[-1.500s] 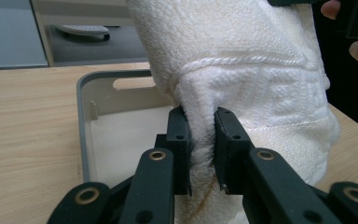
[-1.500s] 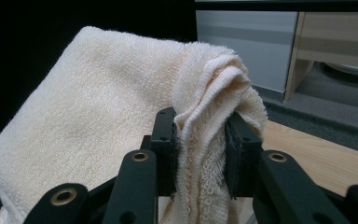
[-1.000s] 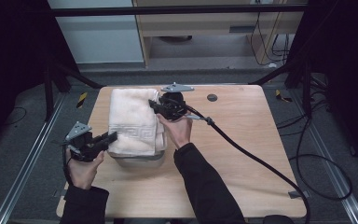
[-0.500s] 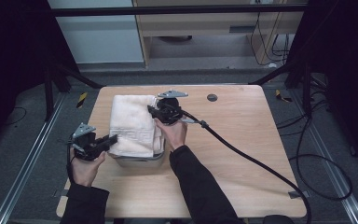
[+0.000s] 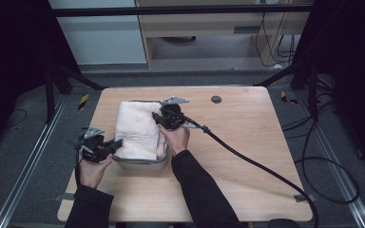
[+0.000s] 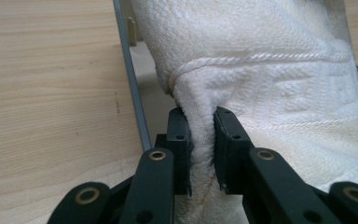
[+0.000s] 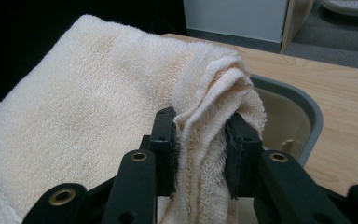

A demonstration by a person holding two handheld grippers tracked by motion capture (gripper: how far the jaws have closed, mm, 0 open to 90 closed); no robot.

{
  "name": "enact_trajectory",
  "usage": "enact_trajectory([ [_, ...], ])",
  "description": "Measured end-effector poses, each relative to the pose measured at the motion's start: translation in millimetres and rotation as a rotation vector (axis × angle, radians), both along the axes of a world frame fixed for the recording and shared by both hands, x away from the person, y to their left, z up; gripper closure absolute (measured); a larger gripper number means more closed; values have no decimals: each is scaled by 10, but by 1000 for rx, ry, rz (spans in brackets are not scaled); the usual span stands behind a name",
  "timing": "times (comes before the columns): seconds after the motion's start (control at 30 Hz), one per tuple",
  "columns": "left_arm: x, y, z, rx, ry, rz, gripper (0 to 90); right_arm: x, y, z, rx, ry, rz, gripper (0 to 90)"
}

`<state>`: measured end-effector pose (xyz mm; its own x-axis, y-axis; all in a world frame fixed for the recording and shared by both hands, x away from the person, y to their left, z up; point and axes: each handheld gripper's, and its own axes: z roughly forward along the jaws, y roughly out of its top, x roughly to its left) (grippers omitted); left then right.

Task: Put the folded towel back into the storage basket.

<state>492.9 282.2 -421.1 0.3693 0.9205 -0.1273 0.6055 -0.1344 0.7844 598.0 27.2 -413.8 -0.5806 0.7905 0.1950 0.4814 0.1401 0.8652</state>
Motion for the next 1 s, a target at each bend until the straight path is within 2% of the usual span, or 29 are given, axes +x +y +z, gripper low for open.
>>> enact_trajectory([
  [0.07, 22, -20, -32, 12, 6, 2, 773, 15, -18, -58, -2, 8, -3, 683],
  [0.47, 77, -95, -132, 72, 30, 16, 770, 38, -7, -176, -39, 18, -10, 676],
  [0.73, 73, -103, -137, 83, 36, 18, 739, 32, -4, -200, -62, 27, -9, 661],
  [1.0, 64, -127, -125, 71, 37, 21, 669, 29, 7, -241, -108, 5, -6, 607],
])
